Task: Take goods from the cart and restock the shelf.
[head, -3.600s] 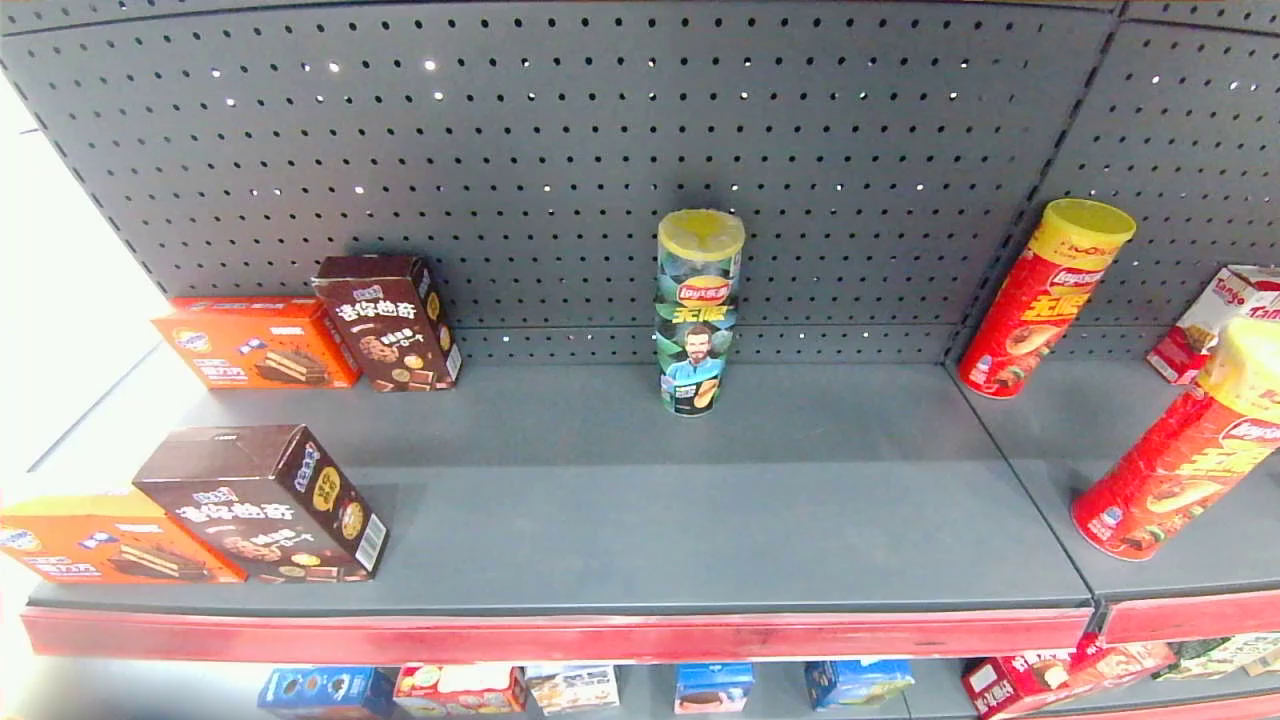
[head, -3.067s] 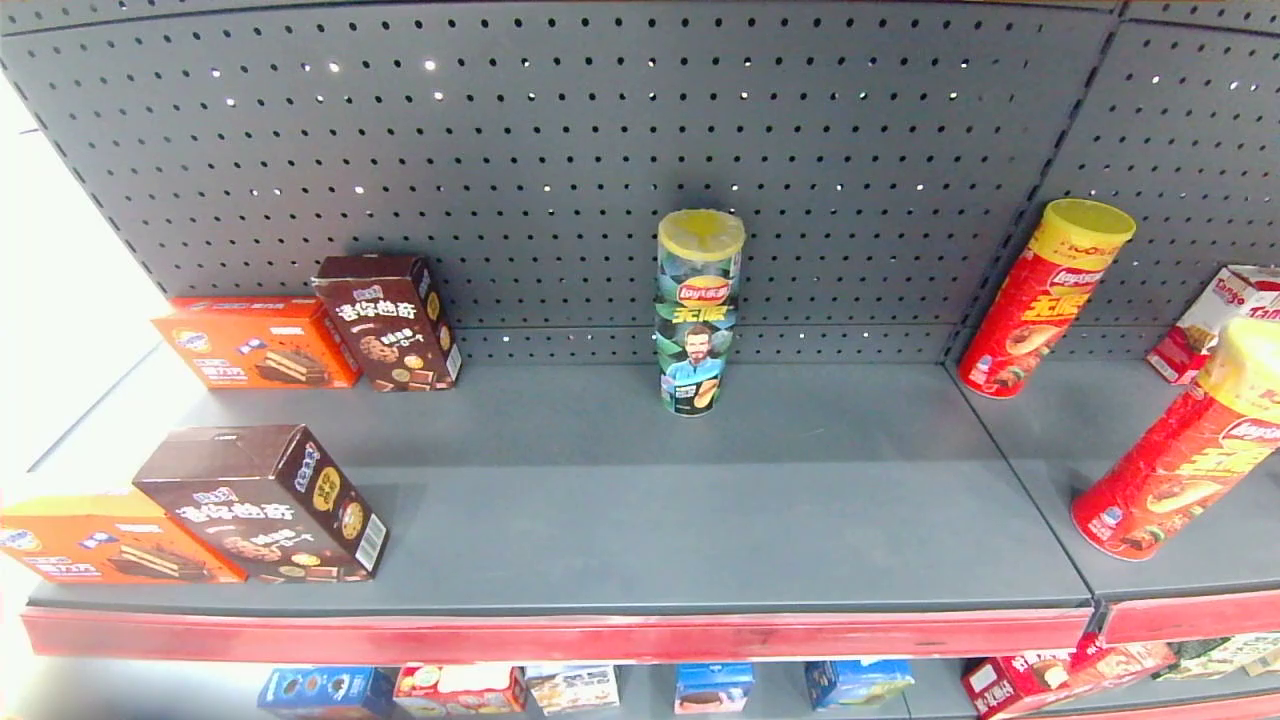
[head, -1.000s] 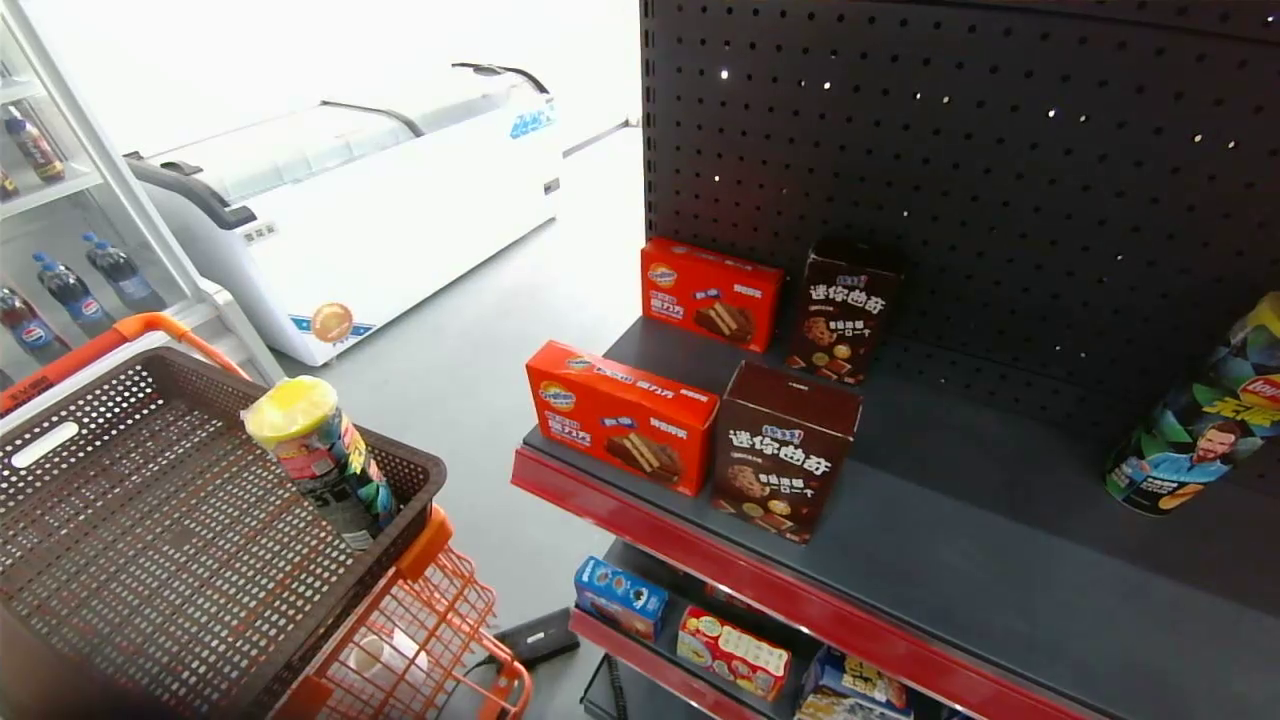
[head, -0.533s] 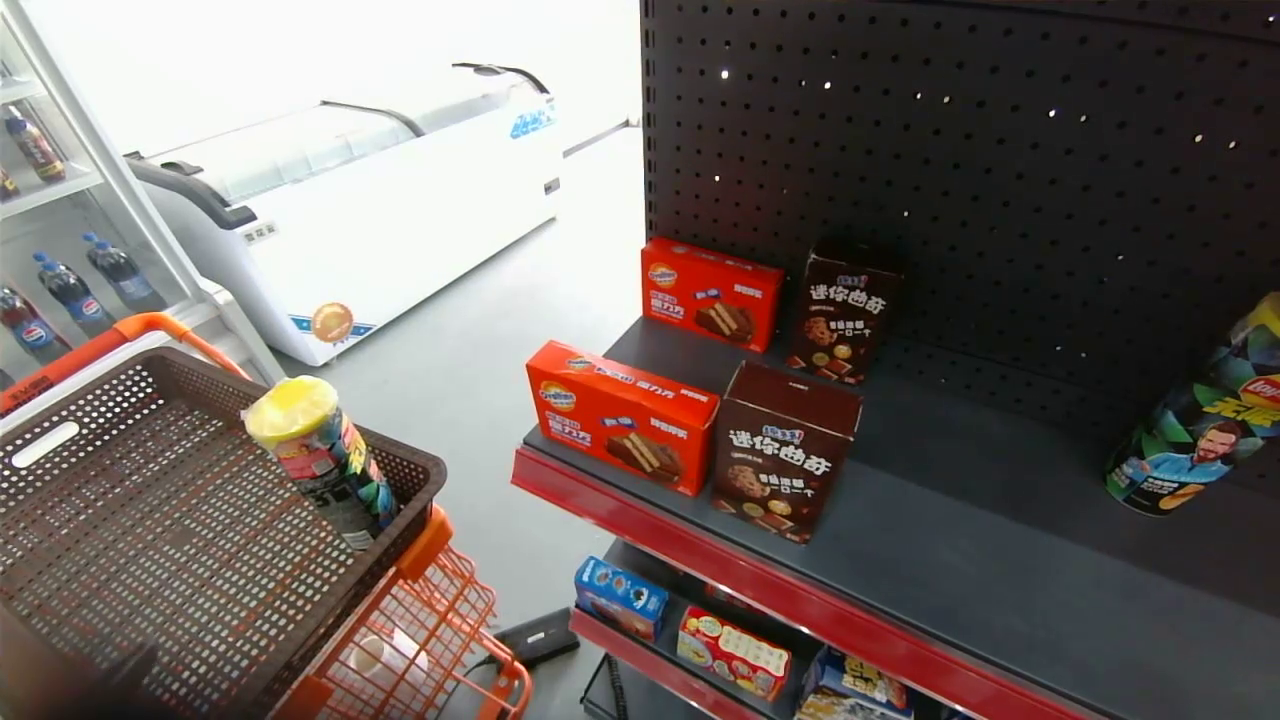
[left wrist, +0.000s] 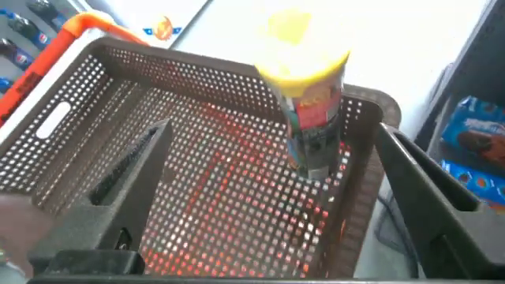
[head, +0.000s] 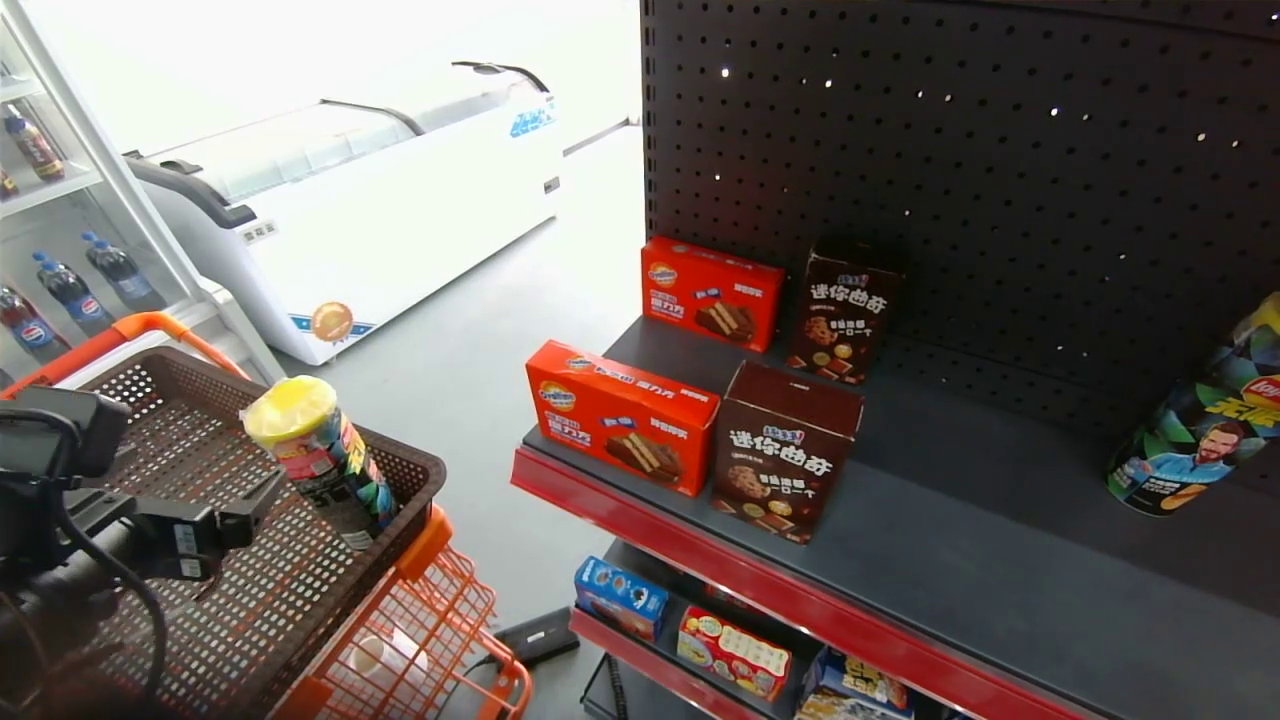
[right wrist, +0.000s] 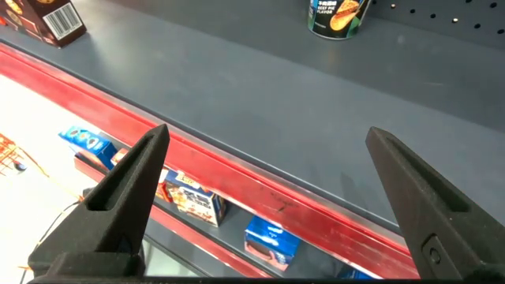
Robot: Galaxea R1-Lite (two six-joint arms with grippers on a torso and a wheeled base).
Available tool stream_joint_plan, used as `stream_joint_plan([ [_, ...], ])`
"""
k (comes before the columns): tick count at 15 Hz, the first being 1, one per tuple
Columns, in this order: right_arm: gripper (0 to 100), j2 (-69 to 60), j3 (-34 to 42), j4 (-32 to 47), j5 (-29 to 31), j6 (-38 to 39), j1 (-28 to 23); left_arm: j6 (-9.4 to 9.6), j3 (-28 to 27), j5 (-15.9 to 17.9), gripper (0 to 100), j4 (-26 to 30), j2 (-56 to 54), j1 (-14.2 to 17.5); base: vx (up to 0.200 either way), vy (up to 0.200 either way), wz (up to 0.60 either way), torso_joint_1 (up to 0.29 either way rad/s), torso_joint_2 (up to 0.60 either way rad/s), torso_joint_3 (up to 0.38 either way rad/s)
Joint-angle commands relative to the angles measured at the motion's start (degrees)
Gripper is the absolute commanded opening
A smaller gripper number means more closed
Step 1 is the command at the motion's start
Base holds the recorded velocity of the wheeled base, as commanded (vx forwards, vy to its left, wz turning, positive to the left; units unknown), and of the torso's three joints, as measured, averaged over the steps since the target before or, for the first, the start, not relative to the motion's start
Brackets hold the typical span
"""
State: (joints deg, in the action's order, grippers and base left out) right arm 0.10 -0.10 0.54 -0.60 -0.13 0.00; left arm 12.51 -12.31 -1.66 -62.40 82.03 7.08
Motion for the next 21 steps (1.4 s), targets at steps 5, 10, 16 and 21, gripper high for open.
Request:
stream_joint_plan([
  [5, 100, 0.08, 0.01, -0.01, -0.02, -0.04, 0.0, -12.33, -0.26, 0.08, 100, -17.58, 24.58, -3.65, 0.0, 0.0, 0.0, 0.0, 0.0, 0.0],
  [10, 100, 0.08, 0.01, -0.01, -0.02, -0.04, 0.0, -12.51, -5.62, 0.16, 100, -21.18, 31.26, -3.13, 0.0, 0.0, 0.0, 0.0, 0.0, 0.0],
  [16, 100, 0.08, 0.01, -0.01, -0.02, -0.04, 0.0, -12.86, -11.07, 0.08, 0, -24.87, 37.85, -3.13, 0.0, 0.0, 0.0, 0.0, 0.0, 0.0],
  [21, 100, 0.08, 0.01, -0.01, -0.02, -0.04, 0.0, -12.86, -16.25, 0.16, 0, -24.08, 39.35, -3.13, 0.0, 0.0, 0.0, 0.0, 0.0, 0.0],
])
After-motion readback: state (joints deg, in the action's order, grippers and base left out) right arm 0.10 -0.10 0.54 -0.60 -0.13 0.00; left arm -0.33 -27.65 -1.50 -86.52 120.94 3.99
